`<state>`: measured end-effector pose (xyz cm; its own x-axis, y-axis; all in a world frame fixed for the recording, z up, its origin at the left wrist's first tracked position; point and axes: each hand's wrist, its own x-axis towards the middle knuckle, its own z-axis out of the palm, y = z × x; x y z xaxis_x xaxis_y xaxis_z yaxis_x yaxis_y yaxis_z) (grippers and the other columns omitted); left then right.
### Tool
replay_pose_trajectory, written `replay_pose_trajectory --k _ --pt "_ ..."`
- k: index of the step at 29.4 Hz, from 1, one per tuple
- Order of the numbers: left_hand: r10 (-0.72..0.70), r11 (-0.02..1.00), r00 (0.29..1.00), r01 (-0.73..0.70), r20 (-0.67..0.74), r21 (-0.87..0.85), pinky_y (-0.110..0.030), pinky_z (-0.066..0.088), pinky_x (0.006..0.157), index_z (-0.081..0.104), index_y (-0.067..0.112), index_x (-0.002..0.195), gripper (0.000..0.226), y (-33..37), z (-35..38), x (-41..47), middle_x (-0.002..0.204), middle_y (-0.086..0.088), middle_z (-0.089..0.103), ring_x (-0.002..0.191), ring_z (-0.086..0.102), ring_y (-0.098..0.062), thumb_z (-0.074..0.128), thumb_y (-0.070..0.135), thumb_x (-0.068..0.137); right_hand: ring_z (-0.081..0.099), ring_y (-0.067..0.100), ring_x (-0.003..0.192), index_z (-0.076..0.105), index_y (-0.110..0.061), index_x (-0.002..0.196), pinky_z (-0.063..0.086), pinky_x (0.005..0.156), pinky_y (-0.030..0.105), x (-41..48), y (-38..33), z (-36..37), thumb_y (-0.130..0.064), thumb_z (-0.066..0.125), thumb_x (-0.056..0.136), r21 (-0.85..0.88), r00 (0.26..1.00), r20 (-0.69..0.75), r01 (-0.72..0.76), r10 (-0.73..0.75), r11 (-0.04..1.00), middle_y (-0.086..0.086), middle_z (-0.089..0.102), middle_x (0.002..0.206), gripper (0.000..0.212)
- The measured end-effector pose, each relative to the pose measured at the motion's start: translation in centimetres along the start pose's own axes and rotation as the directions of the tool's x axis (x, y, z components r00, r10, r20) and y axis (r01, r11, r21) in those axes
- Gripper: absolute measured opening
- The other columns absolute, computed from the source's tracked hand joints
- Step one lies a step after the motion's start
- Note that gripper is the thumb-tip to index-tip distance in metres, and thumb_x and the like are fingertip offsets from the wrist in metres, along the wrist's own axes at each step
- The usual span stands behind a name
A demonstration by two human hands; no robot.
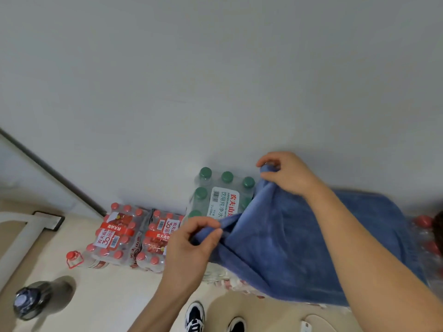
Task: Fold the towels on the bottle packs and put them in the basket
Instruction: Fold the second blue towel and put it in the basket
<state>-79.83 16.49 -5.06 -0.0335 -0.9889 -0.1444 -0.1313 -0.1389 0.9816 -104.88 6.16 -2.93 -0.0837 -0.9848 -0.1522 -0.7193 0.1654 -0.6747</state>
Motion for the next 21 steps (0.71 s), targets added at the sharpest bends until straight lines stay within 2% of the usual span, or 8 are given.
replay_pose_trajectory --k 2,3,6,10,12,16,18,21 --pt "0.101 0.992 0.99 -0.093 -0.098 0.08 -0.009 0.043 0.072 0.069 0.025 0.083 0.029 -0.8 -1.5 -0.4 0.085 0.009 0.067 0.083 0.061 -0.004 0.065 -0.004 0.084 0.062 -0.001 0.076 0.066 -0.022 0.084 0.048 0.077 0.013 -0.8 0.4 -1.0 0.01 0.064 0.078 0.328 0.993 -0.113 0.02 0.019 0.945 -0.003 0.068 0.086 0.033" --pt "0.142 0.982 0.983 -0.124 -0.118 0.144 -0.008 0.042 0.074 0.069 0.03 0.084 0.033 -1.5 -2.2 -0.6 0.089 0.011 0.065 0.087 0.06 -0.005 0.062 -0.002 0.087 0.061 -0.005 0.072 0.064 -0.022 0.081 0.047 0.074 0.011 -1.0 0.6 -1.1 0.014 0.063 0.077 0.387 0.988 -0.155 0.036 0.026 0.921 -0.004 0.066 0.083 0.037" --pt "0.153 0.945 0.982 -0.113 -0.109 0.307 -0.003 0.038 0.076 0.069 0.035 0.088 0.045 -3.6 -3.5 -1.0 0.094 0.012 0.058 0.092 0.055 0.002 0.055 -0.008 0.088 0.056 -0.008 0.063 0.058 -0.021 0.073 0.045 0.065 0.008 -0.7 0.8 -0.1 0.023 0.056 0.07 0.342 0.977 -0.21 0.029 0.046 0.939 -0.004 0.062 0.076 0.044" --pt "0.03 0.916 0.999 -0.033 0.014 0.401 -0.005 0.038 0.077 0.07 0.034 0.093 0.047 -5.1 -4.4 -1.0 0.1 0.019 0.061 0.096 0.054 0.009 0.048 -0.007 0.084 0.057 0.012 0.068 0.056 -0.024 0.068 0.044 0.062 0.021 0.8 -0.1 1.5 0.016 0.048 0.066 0.221 0.972 -0.231 0.024 0.029 0.975 -0.003 0.061 0.07 0.04" --pt "-0.073 0.893 0.994 0.03 0.08 0.448 -0.009 0.042 0.076 0.07 0.038 0.09 0.048 -5.3 -4.8 -0.9 0.095 0.022 0.064 0.092 0.056 0.008 0.053 -0.006 0.079 0.056 0.014 0.068 0.055 -0.024 0.068 0.044 0.063 0.022 1.4 -1.1 2.1 0.015 0.047 0.066 0.216 0.975 -0.22 0.041 0.007 0.975 -0.002 0.06 0.07 0.039" --pt "-0.151 0.916 0.985 0.109 0.079 0.387 -0.029 0.054 0.067 0.063 0.038 0.088 0.026 -4.4 -5.2 0.1 0.081 0.017 0.069 0.075 0.064 -0.003 0.06 0.012 0.085 0.052 0.01 0.064 0.055 -0.019 0.071 0.044 0.061 0.017 1.5 -2.4 2.7 0.019 0.043 0.07 0.396 0.985 -0.163 0.015 0.054 0.918 0.0 0.058 0.07 0.04" --pt "-0.151 0.919 0.985 0.11 0.082 0.378 -0.032 0.056 0.066 0.057 0.035 0.094 0.013 -3.1 -4.4 1.5 0.079 0.011 0.071 0.072 0.065 -0.007 0.057 0.023 0.089 0.05 0.008 0.06 0.056 -0.017 0.073 0.04 0.054 0.013 1.4 -2.5 2.7 0.021 0.042 0.07 0.49 0.988 -0.126 -0.018 0.091 0.872 0.001 0.057 0.069 0.041" --pt "-0.073 0.913 0.994 0.037 0.075 0.405 -0.032 0.053 0.072 0.057 0.032 0.102 0.011 -1.6 -2.2 4.6 0.082 0.01 0.07 0.075 0.064 -0.012 0.053 0.03 0.092 0.047 0.005 0.054 0.056 -0.015 0.074 0.036 0.05 0.015 1.1 -2.8 2.5 0.023 0.04 0.069 0.543 0.992 -0.077 -0.043 0.1 0.838 0.001 0.055 0.066 0.042"
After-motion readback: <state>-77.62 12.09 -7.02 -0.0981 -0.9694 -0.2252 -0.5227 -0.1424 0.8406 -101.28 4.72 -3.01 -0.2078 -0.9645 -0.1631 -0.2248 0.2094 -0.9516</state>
